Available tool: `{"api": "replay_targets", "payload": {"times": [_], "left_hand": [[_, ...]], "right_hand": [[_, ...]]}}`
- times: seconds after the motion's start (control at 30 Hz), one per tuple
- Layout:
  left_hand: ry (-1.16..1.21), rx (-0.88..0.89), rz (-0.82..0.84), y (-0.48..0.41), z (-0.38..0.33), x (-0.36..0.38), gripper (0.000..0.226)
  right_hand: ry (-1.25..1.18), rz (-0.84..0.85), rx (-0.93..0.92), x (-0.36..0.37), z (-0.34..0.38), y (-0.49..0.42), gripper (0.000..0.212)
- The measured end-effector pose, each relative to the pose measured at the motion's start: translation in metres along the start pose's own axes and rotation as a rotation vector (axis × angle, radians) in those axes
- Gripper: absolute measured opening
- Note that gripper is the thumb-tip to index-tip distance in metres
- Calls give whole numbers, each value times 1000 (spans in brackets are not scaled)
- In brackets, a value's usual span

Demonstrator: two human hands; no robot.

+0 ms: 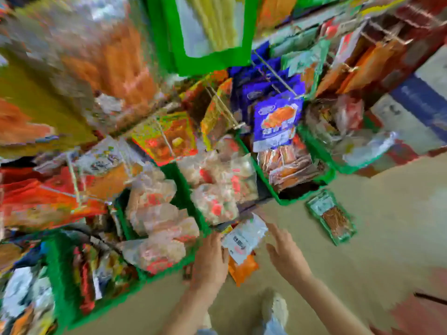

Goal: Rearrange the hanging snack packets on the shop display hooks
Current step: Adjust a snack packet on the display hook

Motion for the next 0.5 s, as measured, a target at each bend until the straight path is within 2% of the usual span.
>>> {"api": "replay_targets", "payload": {"times": [0.07,0.2,0.27,0.33,0.5], "left_hand": [[-41,2,94,-21,4,60,37],[-292,78,284,-69,41,191,32],[-359,119,365,-93,77,258,40],[-485,190,322,-117,114,317,51],[-766,494,189,-171,194,423,58]], "right_hand": [[1,34,113,29,-65,-9,55],[-74,44,261,116,-177,-48,54],[-90,81,301,169,-217,-70,56],[-137,107,316,221,-252,-95,57],[-161,87,267,319,-295,-175,64]]}}
Point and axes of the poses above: each hand's wrist, its own y-axis away from the middle knuckle, its own x-axis out of the palm, z = x × y, the point moved 2 cm from there along -y, towards the middle knuckle, and after that the axes turned 7 degrees about z, right-handed, at the moved point
